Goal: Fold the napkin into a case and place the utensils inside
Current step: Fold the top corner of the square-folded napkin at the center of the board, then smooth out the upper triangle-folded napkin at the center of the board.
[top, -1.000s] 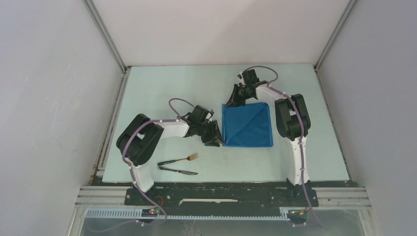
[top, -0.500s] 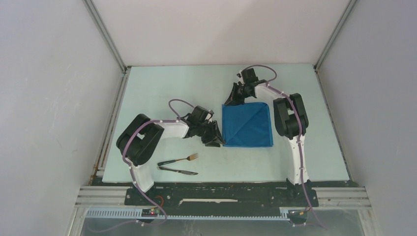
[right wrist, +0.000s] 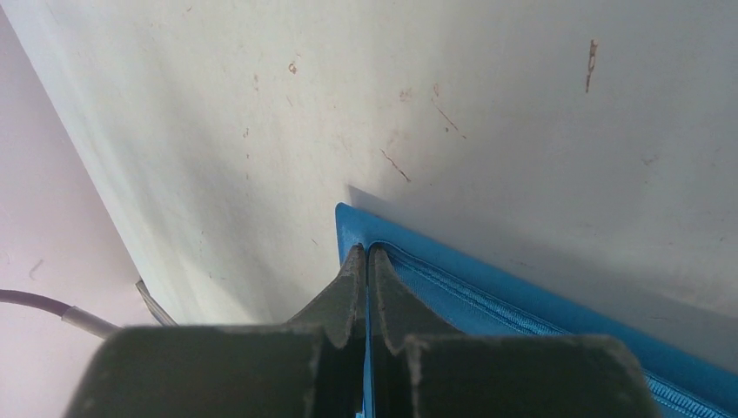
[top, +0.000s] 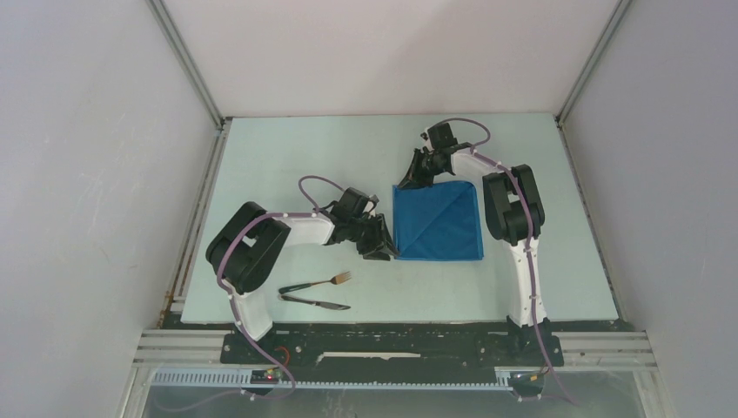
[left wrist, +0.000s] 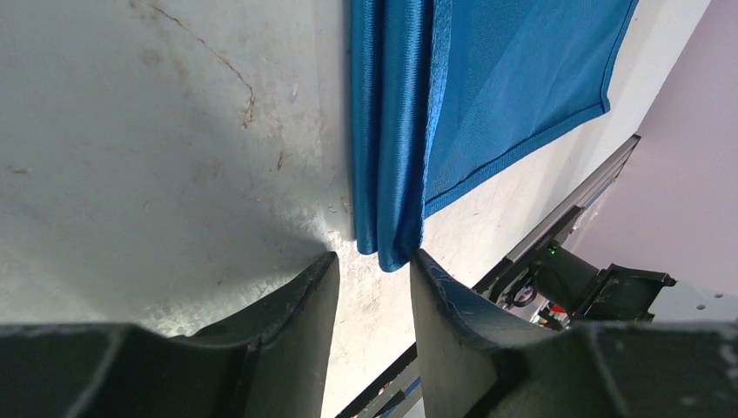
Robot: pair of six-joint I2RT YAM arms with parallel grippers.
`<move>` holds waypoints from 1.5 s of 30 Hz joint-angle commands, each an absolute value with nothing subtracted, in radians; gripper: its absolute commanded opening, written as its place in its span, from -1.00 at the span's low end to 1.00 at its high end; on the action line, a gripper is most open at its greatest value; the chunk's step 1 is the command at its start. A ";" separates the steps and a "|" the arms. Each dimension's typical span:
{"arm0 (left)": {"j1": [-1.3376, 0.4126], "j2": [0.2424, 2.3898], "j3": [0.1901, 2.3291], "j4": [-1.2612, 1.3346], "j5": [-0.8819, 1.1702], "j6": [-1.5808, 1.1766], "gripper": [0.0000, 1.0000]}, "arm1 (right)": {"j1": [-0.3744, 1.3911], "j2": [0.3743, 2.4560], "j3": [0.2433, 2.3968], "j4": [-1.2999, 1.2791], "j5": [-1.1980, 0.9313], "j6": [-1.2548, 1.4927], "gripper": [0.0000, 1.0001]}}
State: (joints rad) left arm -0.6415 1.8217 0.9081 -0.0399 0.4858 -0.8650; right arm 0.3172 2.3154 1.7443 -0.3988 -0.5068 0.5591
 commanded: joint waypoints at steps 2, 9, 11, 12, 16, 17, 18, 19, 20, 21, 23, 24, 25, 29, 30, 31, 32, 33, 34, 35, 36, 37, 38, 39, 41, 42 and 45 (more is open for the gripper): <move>-0.657 1.857 0.867 -0.095 0.434 -0.848 -0.09 | 0.309 2.334 1.802 -0.374 -0.516 0.571 -1.00; -0.656 1.852 0.861 -0.088 0.432 -0.850 -0.09 | 0.310 2.349 1.831 -0.383 -0.519 0.575 -1.00; -0.655 1.847 0.861 -0.089 0.433 -0.848 -0.09 | 0.310 2.353 1.832 -0.386 -0.519 0.575 -1.00; -0.655 1.845 0.862 -0.089 0.433 -0.848 -0.10 | 0.310 2.352 1.830 -0.387 -0.519 0.575 -1.00; -0.656 1.837 0.866 -0.090 0.437 -0.848 -0.09 | 0.310 2.350 1.828 -0.392 -0.525 0.571 -0.89; -0.656 1.834 0.868 -0.093 0.438 -0.847 -0.09 | 0.310 2.346 1.827 -0.397 -0.525 0.567 -0.83; -0.656 1.829 0.870 -0.096 0.439 -0.845 -0.09 | 0.310 2.340 1.825 -0.399 -0.524 0.564 -0.78; -0.656 1.821 0.870 -0.098 0.442 -0.842 -0.07 | 0.311 2.333 1.823 -0.404 -0.522 0.559 -0.70; -0.656 1.809 0.871 -0.102 0.442 -0.838 -0.06 | 0.312 2.325 1.822 -0.411 -0.520 0.554 -0.60; -0.655 1.798 0.873 -0.112 0.440 -0.833 -0.06 | 0.311 2.314 1.822 -0.421 -0.521 0.549 -0.51; -0.656 1.766 0.878 -0.139 0.439 -0.824 -0.03 | 0.311 2.283 1.813 -0.438 -0.522 0.537 -0.31; -0.656 1.751 0.882 -0.152 0.439 -0.819 -0.02 | 0.312 2.264 1.809 -0.448 -0.520 0.531 -0.21; -0.656 1.724 0.887 -0.166 0.438 -0.815 -0.02 | 0.311 2.247 1.807 -0.462 -0.515 0.519 -0.13; -0.656 1.648 0.912 -0.199 0.440 -0.809 0.02 | 0.308 2.165 1.800 -0.529 -0.511 0.469 0.23; -0.655 1.638 0.923 -0.205 0.443 -0.808 0.02 | 0.304 2.142 1.793 -0.545 -0.507 0.458 0.31; -0.655 1.631 0.935 -0.208 0.445 -0.810 0.01 | 0.297 2.101 1.767 -0.552 -0.510 0.449 0.39; -0.655 1.629 0.951 -0.210 0.448 -0.813 -0.02 | 0.288 2.064 1.735 -0.544 -0.517 0.444 0.47; -0.657 1.632 0.966 -0.209 0.451 -0.818 -0.04 | 0.276 2.030 1.701 -0.524 -0.532 0.443 0.54; -0.657 1.640 0.983 -0.206 0.455 -0.822 -0.06 | 0.263 1.999 1.669 -0.512 -0.551 0.439 0.60; -0.657 1.656 1.005 -0.196 0.466 -0.830 -0.07 | 0.247 1.974 1.643 -0.512 -0.576 0.431 0.63; -0.659 1.682 1.031 -0.186 0.487 -0.838 -0.08 | 0.227 1.944 1.610 -0.509 -0.596 0.424 0.68; -0.660 1.709 1.062 -0.175 0.508 -0.848 -0.11 | 0.203 1.909 1.553 -0.484 -0.621 0.419 0.74; -0.665 1.737 1.090 -0.151 0.530 -0.860 -0.15 | 0.170 1.880 1.492 -0.416 -0.651 0.420 0.82; -0.668 1.762 1.114 -0.135 0.540 -0.870 -0.18 | 0.132 1.858 1.429 -0.369 -0.686 0.424 0.89; -0.672 1.818 1.162 -0.127 0.540 -0.876 -0.23 | 0.052 1.864 1.373 -0.337 -0.768 0.422 0.95; -0.673 1.843 1.183 -0.117 0.548 -0.883 -0.26 | 0.025 1.880 1.363 -0.320 -0.803 0.426 0.96; -0.668 1.913 1.223 -0.112 0.542 -0.889 -0.34 | -0.027 1.944 1.353 -0.272 -0.849 0.427 0.97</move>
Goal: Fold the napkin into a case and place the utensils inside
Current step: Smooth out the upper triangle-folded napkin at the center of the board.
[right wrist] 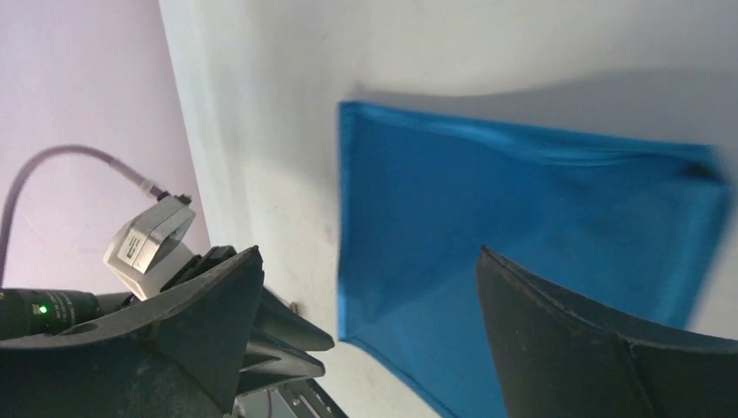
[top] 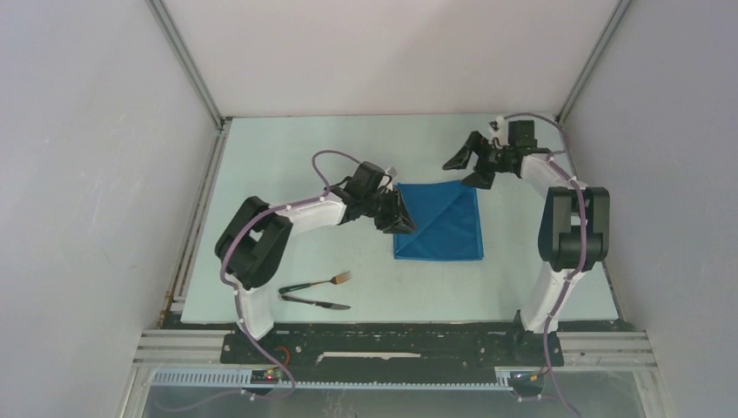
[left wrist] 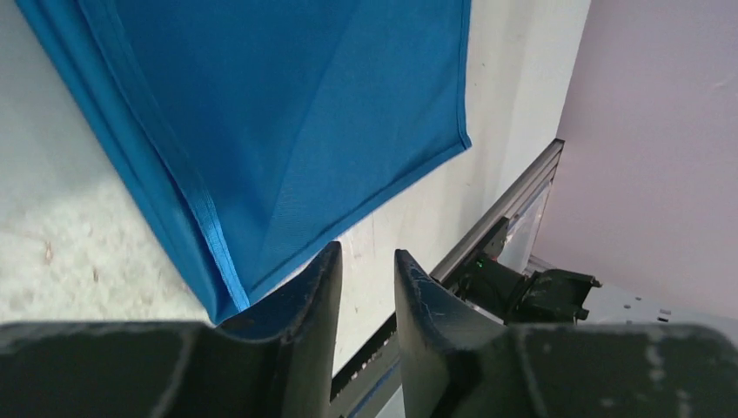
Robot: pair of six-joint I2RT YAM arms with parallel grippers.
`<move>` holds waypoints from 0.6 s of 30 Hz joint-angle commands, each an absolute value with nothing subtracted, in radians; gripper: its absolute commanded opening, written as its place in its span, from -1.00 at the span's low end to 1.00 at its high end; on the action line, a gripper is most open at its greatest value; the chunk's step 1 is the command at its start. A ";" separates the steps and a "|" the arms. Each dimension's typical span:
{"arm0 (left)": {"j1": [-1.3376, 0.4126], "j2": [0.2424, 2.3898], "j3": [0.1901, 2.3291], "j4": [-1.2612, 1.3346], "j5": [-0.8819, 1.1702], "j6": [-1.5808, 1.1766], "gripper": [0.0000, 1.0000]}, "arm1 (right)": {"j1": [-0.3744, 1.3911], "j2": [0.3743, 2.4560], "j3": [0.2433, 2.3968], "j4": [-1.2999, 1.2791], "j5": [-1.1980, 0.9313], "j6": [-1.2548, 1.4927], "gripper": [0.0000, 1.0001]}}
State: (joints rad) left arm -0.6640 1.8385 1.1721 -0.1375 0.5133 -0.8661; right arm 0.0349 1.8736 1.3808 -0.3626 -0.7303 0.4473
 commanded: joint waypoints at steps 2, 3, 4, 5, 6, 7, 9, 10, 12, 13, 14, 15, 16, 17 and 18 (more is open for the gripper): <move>-0.665 1.939 1.224 -0.111 0.526 -0.888 -0.39 | -0.048 1.976 1.344 -0.219 -0.886 0.458 0.97; -0.665 1.949 1.221 -0.110 0.521 -0.884 -0.40 | -0.054 1.989 1.339 -0.192 -0.892 0.472 0.98; -0.664 1.957 1.215 -0.110 0.513 -0.880 -0.43 | -0.057 1.999 1.339 -0.174 -0.898 0.481 0.98; -0.660 1.962 1.200 -0.109 0.509 -0.880 -0.46 | -0.058 2.008 1.339 -0.158 -0.907 0.489 0.98; -0.656 1.965 1.183 -0.101 0.506 -0.882 -0.47 | -0.058 2.014 1.338 -0.145 -0.913 0.499 0.98; -0.653 1.966 1.168 -0.092 0.504 -0.884 -0.49 | -0.057 2.019 1.338 -0.135 -0.917 0.504 0.98; -0.645 1.963 1.139 -0.077 0.501 -0.885 -0.51 | -0.055 2.029 1.337 -0.105 -0.922 0.535 0.98; -0.644 1.962 1.127 -0.073 0.499 -0.885 -0.52 | -0.050 2.037 1.335 -0.083 -0.924 0.554 0.98; -0.642 1.964 1.108 -0.065 0.497 -0.889 -0.53 | -0.035 2.054 1.335 -0.042 -0.933 0.586 0.98; -0.643 1.966 1.099 -0.058 0.499 -0.891 -0.54 | -0.027 2.063 1.335 -0.031 -0.930 0.598 0.98; -0.642 1.967 1.090 -0.054 0.499 -0.894 -0.54 | -0.021 2.068 1.335 -0.022 -0.917 0.606 0.98; -0.641 1.965 1.081 -0.047 0.498 -0.896 -0.55 | -0.012 2.074 1.335 -0.010 -0.911 0.618 0.98; -0.641 1.964 1.071 -0.040 0.497 -0.898 -0.55 | -0.007 2.081 1.335 0.021 -0.915 0.634 0.98; -0.640 1.962 1.066 -0.037 0.497 -0.899 -0.55 | -0.004 2.084 1.335 0.043 -0.918 0.653 0.98; -0.639 1.962 1.060 -0.034 0.495 -0.898 -0.55 | -0.003 2.086 1.335 0.049 -0.906 0.664 0.98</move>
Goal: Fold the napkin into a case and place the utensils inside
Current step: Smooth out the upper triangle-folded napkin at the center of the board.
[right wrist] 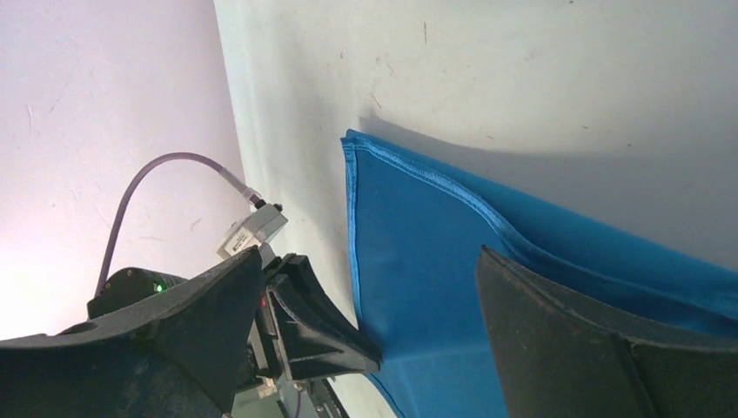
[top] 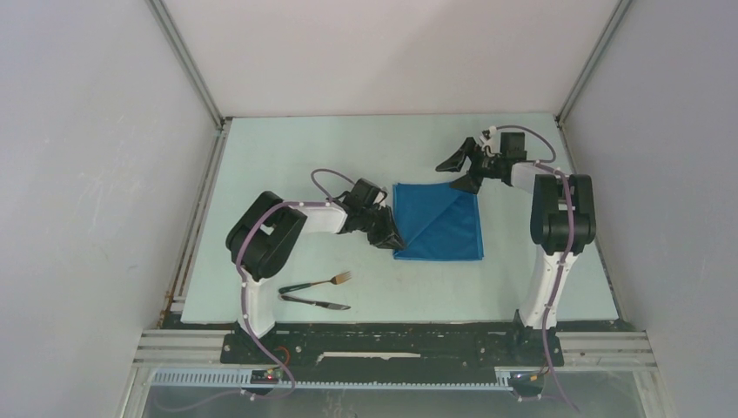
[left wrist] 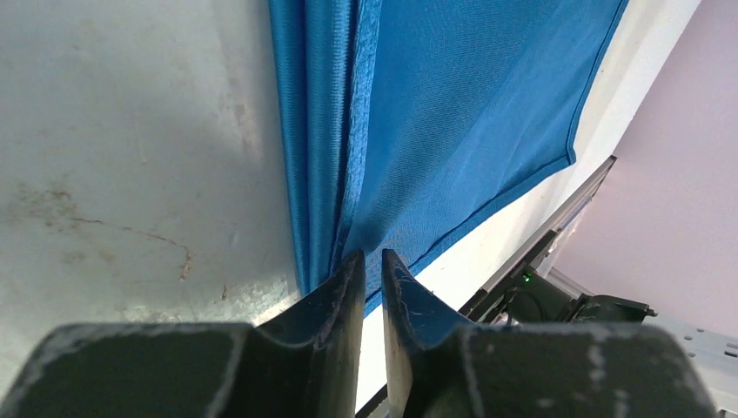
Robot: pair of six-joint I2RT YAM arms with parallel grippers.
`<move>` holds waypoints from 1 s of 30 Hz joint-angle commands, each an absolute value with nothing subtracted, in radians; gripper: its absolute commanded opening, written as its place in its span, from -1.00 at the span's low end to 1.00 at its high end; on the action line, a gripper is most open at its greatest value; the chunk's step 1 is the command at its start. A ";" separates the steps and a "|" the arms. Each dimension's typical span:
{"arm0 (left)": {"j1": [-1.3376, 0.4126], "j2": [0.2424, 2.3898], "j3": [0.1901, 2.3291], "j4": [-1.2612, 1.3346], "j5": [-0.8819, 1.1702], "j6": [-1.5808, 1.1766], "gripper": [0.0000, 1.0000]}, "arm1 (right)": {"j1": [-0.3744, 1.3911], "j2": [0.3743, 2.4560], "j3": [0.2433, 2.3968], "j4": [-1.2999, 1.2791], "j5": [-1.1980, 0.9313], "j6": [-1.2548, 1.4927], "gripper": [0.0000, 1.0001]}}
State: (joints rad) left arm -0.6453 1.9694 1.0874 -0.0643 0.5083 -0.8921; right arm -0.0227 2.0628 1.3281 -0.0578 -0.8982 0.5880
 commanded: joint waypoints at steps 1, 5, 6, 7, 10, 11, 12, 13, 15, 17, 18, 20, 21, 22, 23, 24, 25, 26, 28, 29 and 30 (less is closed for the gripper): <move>-0.637 1.963 1.058 -0.032 0.493 -0.899 -0.55 | -0.003 2.085 1.336 0.049 -0.880 0.667 0.98; -0.638 1.977 1.049 -0.007 0.506 -0.920 -0.56 | -0.003 2.079 1.321 0.056 -0.804 0.672 0.98; -0.638 1.981 1.046 -0.005 0.513 -0.927 -0.57 | -0.004 2.080 1.317 0.063 -0.799 0.671 0.98; -0.637 1.981 1.043 0.009 0.515 -0.933 -0.57 | -0.005 2.087 1.319 0.069 -0.795 0.665 0.98; -0.637 1.977 1.034 0.029 0.513 -0.936 -0.57 | -0.015 2.114 1.318 0.065 -0.796 0.651 0.98; -0.637 1.973 1.032 0.029 0.512 -0.936 -0.57 | -0.022 2.120 1.316 0.057 -0.798 0.644 0.97; -0.637 1.970 1.030 0.029 0.510 -0.934 -0.57 | -0.026 2.124 1.310 0.055 -0.793 0.640 0.97; -0.638 1.965 1.029 0.029 0.506 -0.933 -0.57 | -0.032 2.126 1.299 0.073 -0.803 0.650 0.97; -0.637 1.958 1.032 0.026 0.503 -0.930 -0.57 | -0.036 2.118 1.285 0.118 -0.818 0.670 0.96; -0.638 1.956 1.041 0.019 0.504 -0.930 -0.57 | -0.042 2.100 1.284 0.111 -0.801 0.667 0.96; -0.637 1.955 1.043 0.019 0.504 -0.930 -0.57 | -0.045 2.099 1.285 0.118 -0.796 0.676 0.96; -0.637 1.951 1.048 0.016 0.504 -0.932 -0.56 | -0.055 2.098 1.287 0.138 -0.799 0.697 0.96; -0.638 1.947 1.053 0.012 0.507 -0.931 -0.55 | -0.055 2.096 1.299 0.129 -0.802 0.694 0.96; -0.637 1.936 1.059 0.008 0.508 -0.930 -0.52 | -0.052 2.090 1.312 0.108 -0.804 0.682 0.96; -0.638 1.925 1.069 0.008 0.508 -0.926 -0.49 | -0.048 2.080 1.325 0.091 -0.812 0.673 0.97; -0.638 1.910 1.081 -0.023 0.508 -0.920 -0.44 | -0.042 2.071 1.333 0.081 -0.827 0.670 0.97; -0.637 1.896 1.102 -0.048 0.505 -0.912 -0.37 | -0.038 2.060 1.343 0.073 -0.843 0.670 0.97; -0.638 1.884 1.122 -0.069 0.507 -0.906 -0.29 | -0.035 2.050 1.348 0.065 -0.858 0.670 0.97; -0.636 1.861 1.169 -0.114 0.496 -0.886 -0.07 | -0.035 2.013 1.351 0.022 -0.857 0.652 0.97; -0.634 1.850 1.197 -0.163 0.479 -0.869 0.01 | -0.035 1.993 1.351 -0.042 -0.843 0.620 0.97; -0.632 1.838 1.231 -0.208 0.448 -0.840 0.06 | -0.036 1.965 1.350 -0.093 -0.818 0.589 0.97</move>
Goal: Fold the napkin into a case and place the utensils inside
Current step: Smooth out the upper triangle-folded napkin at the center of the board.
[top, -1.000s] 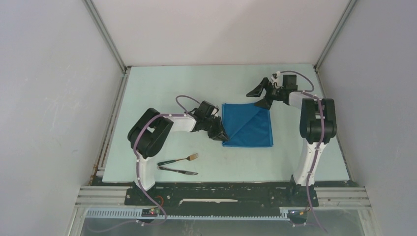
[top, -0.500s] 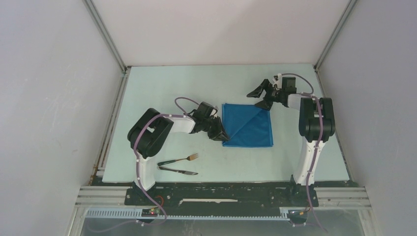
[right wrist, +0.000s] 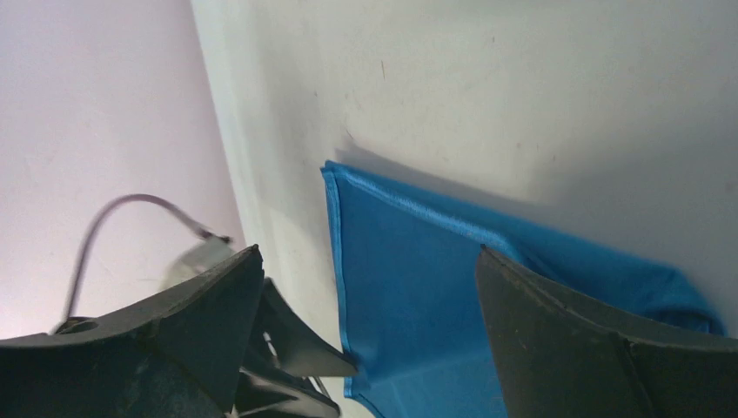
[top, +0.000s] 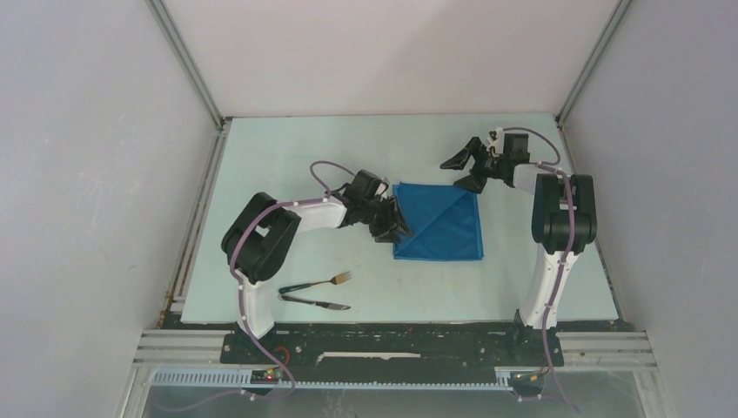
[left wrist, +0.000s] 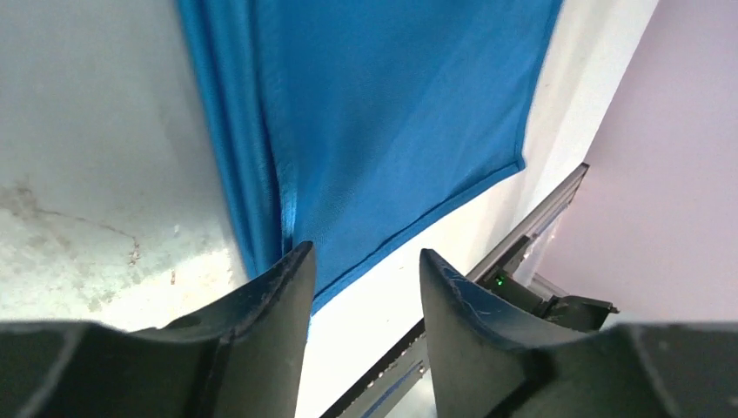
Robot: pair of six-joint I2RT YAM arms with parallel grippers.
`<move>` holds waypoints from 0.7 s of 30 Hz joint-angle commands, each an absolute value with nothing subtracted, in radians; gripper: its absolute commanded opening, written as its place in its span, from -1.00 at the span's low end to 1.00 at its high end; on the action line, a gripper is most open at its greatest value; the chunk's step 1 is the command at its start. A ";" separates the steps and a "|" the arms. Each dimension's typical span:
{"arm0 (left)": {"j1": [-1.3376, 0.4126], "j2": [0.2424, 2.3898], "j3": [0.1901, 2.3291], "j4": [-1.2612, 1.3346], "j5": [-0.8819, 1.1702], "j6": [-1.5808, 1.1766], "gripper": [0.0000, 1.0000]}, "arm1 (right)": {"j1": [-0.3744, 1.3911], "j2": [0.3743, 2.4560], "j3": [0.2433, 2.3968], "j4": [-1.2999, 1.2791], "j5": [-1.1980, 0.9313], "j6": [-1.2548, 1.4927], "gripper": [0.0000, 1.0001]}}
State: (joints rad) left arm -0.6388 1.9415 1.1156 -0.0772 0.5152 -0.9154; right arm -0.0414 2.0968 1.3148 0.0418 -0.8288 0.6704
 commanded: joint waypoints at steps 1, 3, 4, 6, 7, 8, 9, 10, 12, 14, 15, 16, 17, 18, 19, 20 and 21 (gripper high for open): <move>-0.629 1.834 1.268 -0.261 0.409 -0.806 0.11 | -0.036 1.945 1.350 -0.146 -0.779 0.556 0.97; -0.620 1.849 1.352 -0.370 0.319 -0.729 0.18 | -0.035 1.920 1.350 -0.232 -0.698 0.498 0.97; -0.612 1.869 1.417 -0.429 0.280 -0.701 0.20 | -0.034 1.914 1.349 -0.260 -0.669 0.476 0.96; -0.601 1.920 1.520 -0.535 0.188 -0.655 0.22 | -0.032 1.910 1.348 -0.297 -0.627 0.446 0.94; -0.597 1.951 1.570 -0.580 0.130 -0.638 0.22 | -0.031 1.909 1.348 -0.306 -0.613 0.439 0.91; -0.595 1.979 1.623 -0.618 0.090 -0.624 0.20 | -0.031 1.911 1.347 -0.308 -0.608 0.437 0.89; -0.594 2.009 1.670 -0.645 0.061 -0.611 0.16 | -0.031 1.913 1.346 -0.308 -0.598 0.436 0.85; -0.592 2.037 1.713 -0.661 0.035 -0.603 0.12 | -0.028 1.914 1.343 -0.307 -0.588 0.437 0.81; -0.584 2.101 1.799 -0.692 0.018 -0.597 0.00 | -0.026 1.917 1.343 -0.300 -0.582 0.436 0.72; -0.579 2.156 1.867 -0.708 0.004 -0.595 -0.05 | -0.029 1.927 1.343 -0.289 -0.593 0.439 0.66; -0.578 2.184 1.901 -0.712 0.003 -0.589 -0.07 | -0.031 1.930 1.342 -0.288 -0.599 0.441 0.63; -0.577 2.209 1.935 -0.716 0.002 -0.582 -0.11 | -0.034 1.932 1.343 -0.288 -0.603 0.442 0.61; -0.574 2.232 1.960 -0.717 0.003 -0.580 -0.16 | -0.035 1.934 1.343 -0.290 -0.608 0.439 0.58; -0.573 2.248 1.979 -0.713 0.006 -0.580 -0.25 | -0.037 1.935 1.343 -0.291 -0.614 0.438 0.56; -0.573 2.270 1.997 -0.703 0.015 -0.579 -0.32 | -0.038 1.936 1.342 -0.293 -0.619 0.437 0.54; -0.573 2.282 2.012 -0.699 0.025 -0.578 -0.38 | -0.038 1.938 1.343 -0.293 -0.623 0.434 0.51; -0.573 2.291 2.021 -0.687 0.030 -0.578 -0.42 | -0.039 1.939 1.342 -0.295 -0.624 0.432 0.49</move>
